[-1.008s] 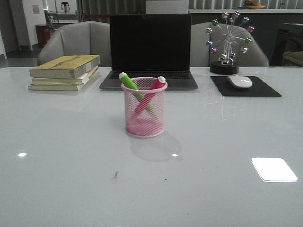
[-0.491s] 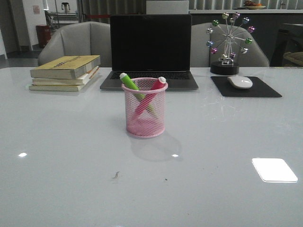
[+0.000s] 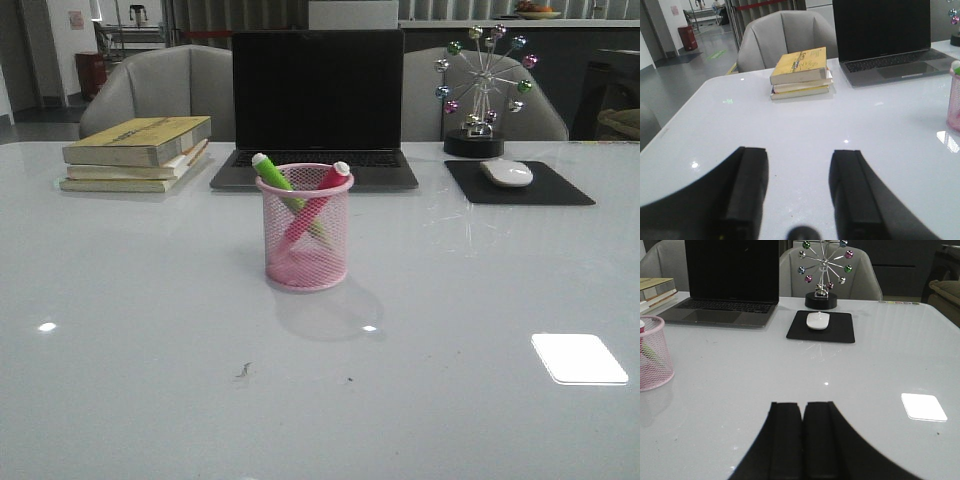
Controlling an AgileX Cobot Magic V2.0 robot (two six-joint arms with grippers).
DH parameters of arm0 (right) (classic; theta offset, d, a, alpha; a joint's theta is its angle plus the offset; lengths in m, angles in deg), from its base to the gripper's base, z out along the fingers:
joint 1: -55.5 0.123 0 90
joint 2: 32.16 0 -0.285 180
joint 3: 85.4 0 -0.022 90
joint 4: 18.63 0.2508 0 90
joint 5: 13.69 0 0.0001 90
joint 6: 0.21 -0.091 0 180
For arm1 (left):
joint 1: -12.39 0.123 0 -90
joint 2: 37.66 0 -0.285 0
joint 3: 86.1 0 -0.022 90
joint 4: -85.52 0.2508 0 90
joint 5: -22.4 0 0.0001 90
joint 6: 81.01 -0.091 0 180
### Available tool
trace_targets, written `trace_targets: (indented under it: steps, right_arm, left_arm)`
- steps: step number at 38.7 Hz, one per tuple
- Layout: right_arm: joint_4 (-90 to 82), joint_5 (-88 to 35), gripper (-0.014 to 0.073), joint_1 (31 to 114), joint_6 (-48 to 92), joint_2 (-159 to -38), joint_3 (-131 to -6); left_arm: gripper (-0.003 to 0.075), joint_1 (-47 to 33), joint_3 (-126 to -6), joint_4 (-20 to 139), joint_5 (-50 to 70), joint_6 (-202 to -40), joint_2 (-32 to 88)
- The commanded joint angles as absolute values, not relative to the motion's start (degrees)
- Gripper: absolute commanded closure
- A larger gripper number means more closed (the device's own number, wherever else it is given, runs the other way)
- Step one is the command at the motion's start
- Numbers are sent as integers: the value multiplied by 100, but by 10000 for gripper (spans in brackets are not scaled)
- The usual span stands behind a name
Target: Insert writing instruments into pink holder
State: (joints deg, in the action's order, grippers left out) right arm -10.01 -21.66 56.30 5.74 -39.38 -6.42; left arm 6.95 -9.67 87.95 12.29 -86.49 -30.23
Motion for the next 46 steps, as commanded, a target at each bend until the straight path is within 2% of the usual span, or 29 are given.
trace_targets:
  steps: [1,6,7,46]
  right_arm:
    - [-1053,-1691,566,5640,572,-3976,-636]
    - [-1053,-1691,566,5640,572,-3976,-636]
    - [-1053,-1691,566,5640,572,-3976,-636]
    - [-1053,-1691,566,5640,572,-3976,-636]
  left_arm:
    - [453,717,-982,8734,1821,-8627,-3156]
    - [622,717,-834,8734,2055,-8627,-3156]
    - [632,717,-834,8734,2063,-8627,-3156]
    - [621,717,-834,8729,1915,-8618,-3156]
